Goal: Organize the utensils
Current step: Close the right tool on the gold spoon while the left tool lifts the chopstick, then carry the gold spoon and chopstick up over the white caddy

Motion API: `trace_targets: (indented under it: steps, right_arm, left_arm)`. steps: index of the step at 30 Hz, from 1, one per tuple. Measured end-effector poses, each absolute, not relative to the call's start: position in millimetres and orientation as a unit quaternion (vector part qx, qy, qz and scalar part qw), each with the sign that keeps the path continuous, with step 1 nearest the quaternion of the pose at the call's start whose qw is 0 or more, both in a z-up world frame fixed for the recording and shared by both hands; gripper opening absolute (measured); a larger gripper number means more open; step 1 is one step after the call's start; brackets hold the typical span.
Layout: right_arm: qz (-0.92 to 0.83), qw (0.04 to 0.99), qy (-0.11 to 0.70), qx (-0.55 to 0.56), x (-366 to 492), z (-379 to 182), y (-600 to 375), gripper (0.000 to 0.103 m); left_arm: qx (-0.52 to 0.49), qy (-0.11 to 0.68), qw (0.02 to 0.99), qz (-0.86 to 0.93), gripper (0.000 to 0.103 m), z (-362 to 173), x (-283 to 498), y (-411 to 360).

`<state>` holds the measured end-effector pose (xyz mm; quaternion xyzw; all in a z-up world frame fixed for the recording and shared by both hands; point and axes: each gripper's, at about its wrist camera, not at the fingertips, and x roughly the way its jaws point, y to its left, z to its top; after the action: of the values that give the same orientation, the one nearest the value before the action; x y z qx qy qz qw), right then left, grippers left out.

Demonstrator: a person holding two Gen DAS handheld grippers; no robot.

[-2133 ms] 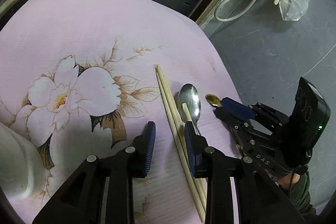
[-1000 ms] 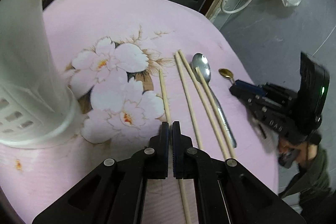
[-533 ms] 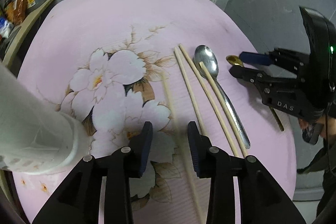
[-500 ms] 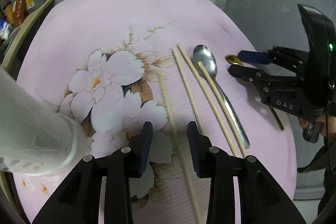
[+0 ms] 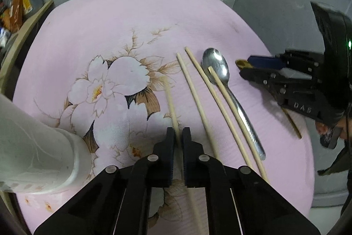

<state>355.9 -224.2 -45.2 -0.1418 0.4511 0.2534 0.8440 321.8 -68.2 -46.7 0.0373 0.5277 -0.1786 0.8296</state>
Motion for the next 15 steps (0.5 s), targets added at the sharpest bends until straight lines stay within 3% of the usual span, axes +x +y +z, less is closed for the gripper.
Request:
trace_targets:
  steps: [6,15]
  right_arm:
    - [0.247,0.862,0.420,-0.139,340.2,-42.5,-225.8,0.024]
    - [0.224,0.921,0.268,-0.171,267.0,-21.1,-220.5,0.024]
  left_arm:
    - [-0.019,0.471,0.860,-0.194,0.002,-33.6,299.8,-53.2]
    - [-0.023,0.333,0.920,-0.207,0.002,-4.5,244.3,-53.1]
